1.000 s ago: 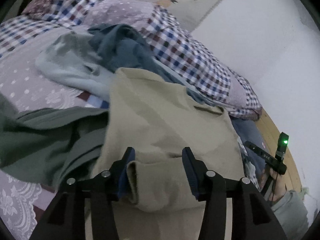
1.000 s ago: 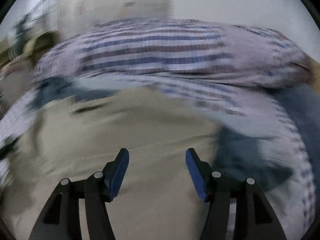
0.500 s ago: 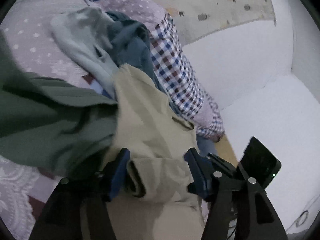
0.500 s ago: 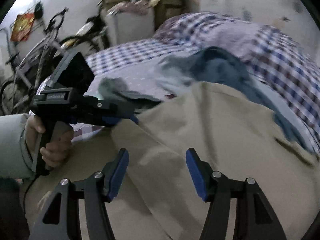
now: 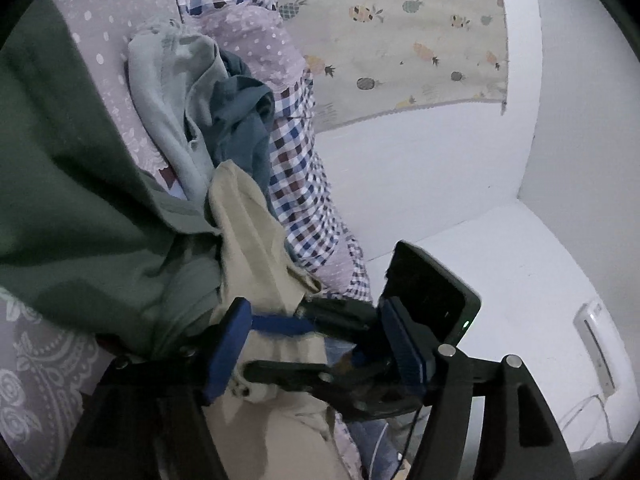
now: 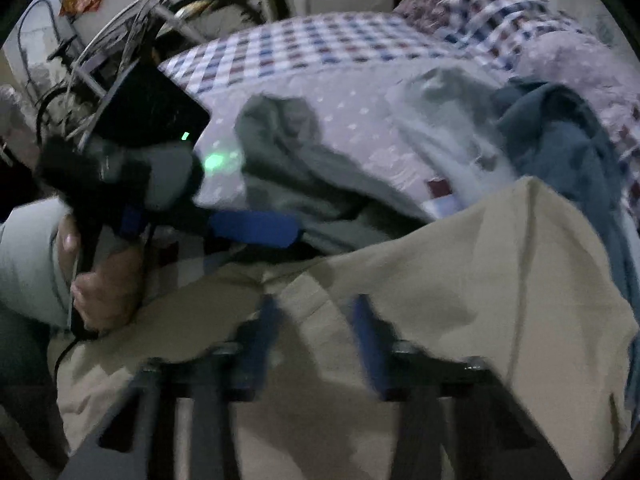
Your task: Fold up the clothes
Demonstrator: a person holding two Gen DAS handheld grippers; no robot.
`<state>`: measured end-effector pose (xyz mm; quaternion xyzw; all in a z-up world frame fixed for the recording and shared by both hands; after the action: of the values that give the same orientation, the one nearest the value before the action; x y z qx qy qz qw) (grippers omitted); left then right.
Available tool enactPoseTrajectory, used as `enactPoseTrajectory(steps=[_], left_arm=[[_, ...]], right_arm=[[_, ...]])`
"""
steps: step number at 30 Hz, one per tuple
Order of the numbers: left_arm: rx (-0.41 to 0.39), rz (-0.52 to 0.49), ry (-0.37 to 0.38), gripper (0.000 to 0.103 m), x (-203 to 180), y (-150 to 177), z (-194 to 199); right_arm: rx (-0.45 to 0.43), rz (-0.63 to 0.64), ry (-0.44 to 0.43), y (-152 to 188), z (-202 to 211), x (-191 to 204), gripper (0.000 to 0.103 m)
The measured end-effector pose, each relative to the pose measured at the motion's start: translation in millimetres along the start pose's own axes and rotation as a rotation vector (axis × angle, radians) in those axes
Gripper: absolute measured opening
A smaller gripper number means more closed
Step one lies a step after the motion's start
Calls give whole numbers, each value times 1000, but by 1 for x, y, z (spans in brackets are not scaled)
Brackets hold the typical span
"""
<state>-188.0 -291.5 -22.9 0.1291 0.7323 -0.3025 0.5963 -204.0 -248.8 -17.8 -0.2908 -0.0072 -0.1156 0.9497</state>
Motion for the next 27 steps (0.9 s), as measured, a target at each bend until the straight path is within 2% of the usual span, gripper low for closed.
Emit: enactPoseTrajectory(steps=[1, 3, 5, 8, 10, 15, 16, 18, 20, 21, 23, 25, 27], left_arm=[[-7, 7, 7, 76, 0, -2, 1], [-20, 20, 22, 77, 0, -5, 4], [-26, 25, 29, 77, 0, -7, 6], [-25, 18, 27, 78, -1, -7, 5], [-25, 13, 25, 79, -1, -7, 5], [-22, 5, 23, 82, -1, -6, 5], [-20, 5, 22, 82, -1, -6, 5], [-16, 3, 22, 82, -1, -5, 5], [-13, -3, 20, 82, -1, -4, 5], [-12, -5, 19, 82, -2, -4, 6], [-9, -13, 19, 83, -3, -3, 6], [-10, -18, 17, 83, -4, -2, 6], [-13, -17, 19, 83, -4, -3, 6]], right_arm=[[13, 9, -7, 2, -1, 2, 13], [15, 6, -22, 5, 2, 4, 5], [-19, -9, -20, 3, 12, 0, 4], [-114, -59, 51, -8, 36, -23, 4], [-138, -89, 134, -11, 43, -46, 4], [-83, -150, 394, -8, 35, -107, 7], [-63, -162, 439, -6, 32, -118, 11], [-35, -178, 588, -2, 35, -140, 17], [-48, -185, 723, -1, 51, -152, 29], [-74, -182, 754, -3, 61, -149, 35], [-146, -173, 753, -10, 80, -130, 40], [-210, -149, 686, -16, 87, -99, 41], [-194, -61, 623, -15, 74, -65, 41]])
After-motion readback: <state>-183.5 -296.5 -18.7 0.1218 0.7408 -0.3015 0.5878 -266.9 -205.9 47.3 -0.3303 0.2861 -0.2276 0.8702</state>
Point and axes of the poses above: each gripper's, at about its wrist camera, not at the fingertips, and z roughly against the way its jaws point, x to its left, y to its underside, the point moved 10 cm from there along -z, roughly the way its jaws point, and after that the axes turned 8 degrees about -x, right-handed, at the moved point
